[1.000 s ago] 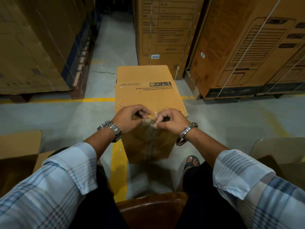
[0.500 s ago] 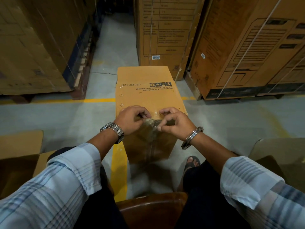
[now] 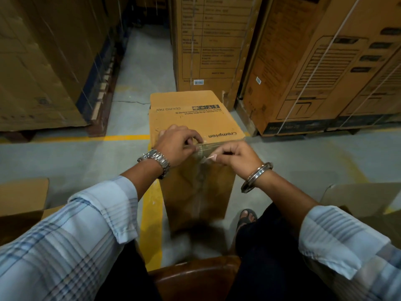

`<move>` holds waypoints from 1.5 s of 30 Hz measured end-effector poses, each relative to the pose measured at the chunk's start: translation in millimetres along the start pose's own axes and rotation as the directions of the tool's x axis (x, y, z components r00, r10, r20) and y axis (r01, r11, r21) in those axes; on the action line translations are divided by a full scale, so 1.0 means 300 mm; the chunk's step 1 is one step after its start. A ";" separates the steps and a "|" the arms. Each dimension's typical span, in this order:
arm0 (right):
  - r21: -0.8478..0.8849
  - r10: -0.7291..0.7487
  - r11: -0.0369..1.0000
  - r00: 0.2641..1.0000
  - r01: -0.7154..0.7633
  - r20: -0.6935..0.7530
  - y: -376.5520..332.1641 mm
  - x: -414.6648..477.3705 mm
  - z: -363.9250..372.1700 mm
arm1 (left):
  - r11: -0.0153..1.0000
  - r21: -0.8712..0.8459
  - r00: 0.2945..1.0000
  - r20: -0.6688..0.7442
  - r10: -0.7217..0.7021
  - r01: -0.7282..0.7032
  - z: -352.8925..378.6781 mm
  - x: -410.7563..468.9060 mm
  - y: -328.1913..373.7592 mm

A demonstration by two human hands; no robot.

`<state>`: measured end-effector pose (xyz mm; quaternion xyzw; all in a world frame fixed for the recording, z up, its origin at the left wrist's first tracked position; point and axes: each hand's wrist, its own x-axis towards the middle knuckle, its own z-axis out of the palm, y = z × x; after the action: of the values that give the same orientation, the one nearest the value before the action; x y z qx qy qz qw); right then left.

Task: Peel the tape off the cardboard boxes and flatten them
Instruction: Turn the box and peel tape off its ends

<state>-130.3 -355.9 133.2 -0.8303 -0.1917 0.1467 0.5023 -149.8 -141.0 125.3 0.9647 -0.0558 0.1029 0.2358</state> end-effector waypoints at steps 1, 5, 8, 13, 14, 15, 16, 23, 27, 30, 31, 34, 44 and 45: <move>0.069 0.010 0.998 1.000 -0.010 0.001 -0.028 0.003 -0.015 | 1.000 0.014 1.000 -0.024 0.014 -0.014 -0.027 0.018 0.005; 0.260 -0.007 0.966 1.000 0.006 0.003 -0.136 0.006 -0.074 | 0.998 0.064 0.985 -0.170 0.037 -0.026 -0.110 0.072 0.004; 0.285 -0.031 0.958 0.999 0.032 -0.008 -0.182 0.001 -0.098 | 0.995 0.098 0.970 -0.244 -0.010 0.035 -0.122 0.080 -0.007; 0.421 0.033 0.906 0.998 -0.051 0.051 -0.200 -0.020 -0.100 | 0.980 0.183 0.961 -0.274 -0.020 0.072 -0.101 0.059 -0.006; 0.422 0.044 0.905 0.998 -0.058 0.042 -0.201 -0.024 -0.099 | 0.971 0.234 0.971 -0.238 0.006 0.051 -0.089 0.047 -0.007; 0.423 0.057 0.904 0.998 -0.061 0.021 -0.200 -0.025 -0.100 | 0.948 0.319 0.982 -0.185 0.037 0.024 -0.074 0.033 -0.008; 0.429 0.072 0.901 0.997 -0.063 -0.003 -0.198 -0.023 -0.104 | 0.912 0.411 0.991 -0.123 0.057 -0.001 -0.058 0.019 -0.007; 0.486 0.124 0.870 0.991 -0.083 -0.053 -0.177 -0.021 -0.144 | 0.804 0.560 0.974 0.204 0.100 -0.200 0.038 -0.036 0.030; 0.541 0.134 0.838 0.988 -0.073 -0.074 -0.169 -0.020 -0.161 | 0.916 0.354 0.956 0.280 0.088 -0.189 0.085 -0.031 0.070; 0.565 0.151 0.822 0.984 -0.075 -0.090 -0.158 -0.012 -0.181 | 0.977 0.170 0.971 0.224 0.089 -0.128 0.116 -0.003 0.104; 0.572 0.154 0.817 0.984 -0.073 -0.094 -0.155 -0.011 -0.189 | 0.987 0.123 0.979 0.186 0.079 -0.103 0.124 0.007 0.114; 0.577 0.158 0.815 0.978 -0.053 -0.133 -0.138 -0.013 -0.215 | 0.999 0.028 0.994 0.104 0.018 -0.021 0.143 0.028 0.122; -0.357 0.064 0.929 0.993 -0.096 -0.102 0.016 -0.030 -0.132 | 0.821 -0.525 0.963 0.247 -0.104 0.223 0.120 -0.009 0.069; -0.423 0.065 0.902 0.996 -0.086 -0.065 0.022 -0.031 -0.111 | 0.787 -0.570 0.961 0.255 -0.103 0.236 0.115 -0.011 0.071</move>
<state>-122.9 -389.0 142.8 -0.9299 -0.1743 0.1002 0.3079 -150.3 -175.7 104.1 0.8482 -0.0226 -0.0442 0.5274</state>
